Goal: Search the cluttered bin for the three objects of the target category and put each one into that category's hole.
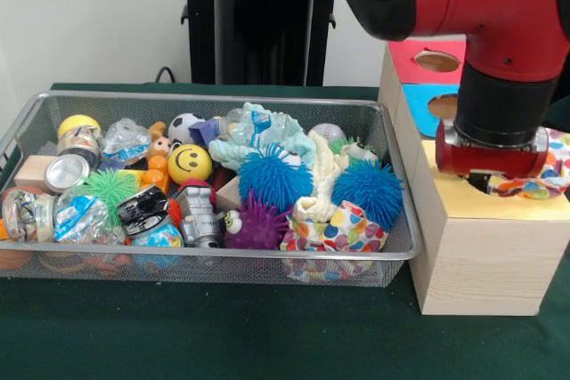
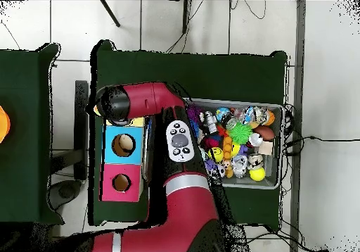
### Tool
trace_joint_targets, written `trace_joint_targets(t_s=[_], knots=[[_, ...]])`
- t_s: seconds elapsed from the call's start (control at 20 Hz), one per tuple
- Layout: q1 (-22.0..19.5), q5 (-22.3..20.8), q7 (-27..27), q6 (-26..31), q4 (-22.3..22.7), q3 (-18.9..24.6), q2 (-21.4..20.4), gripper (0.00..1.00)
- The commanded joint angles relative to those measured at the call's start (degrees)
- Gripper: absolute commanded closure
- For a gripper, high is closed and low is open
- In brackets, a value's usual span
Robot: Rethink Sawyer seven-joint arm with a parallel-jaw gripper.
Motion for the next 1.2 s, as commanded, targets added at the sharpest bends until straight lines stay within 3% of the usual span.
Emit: trace_joint_targets(t_s=[0.05,0.4,1.2], knots=[[-3.43,0.50,-2.22,1.56,9.06,2.59,-7.12,0.00],[-3.05,0.55,-1.50,4.16,11.73,2.23,-12.28,0.00],[-3.90,1.35,-1.65,5.38,12.88,3.52,-14.00,0.00]])
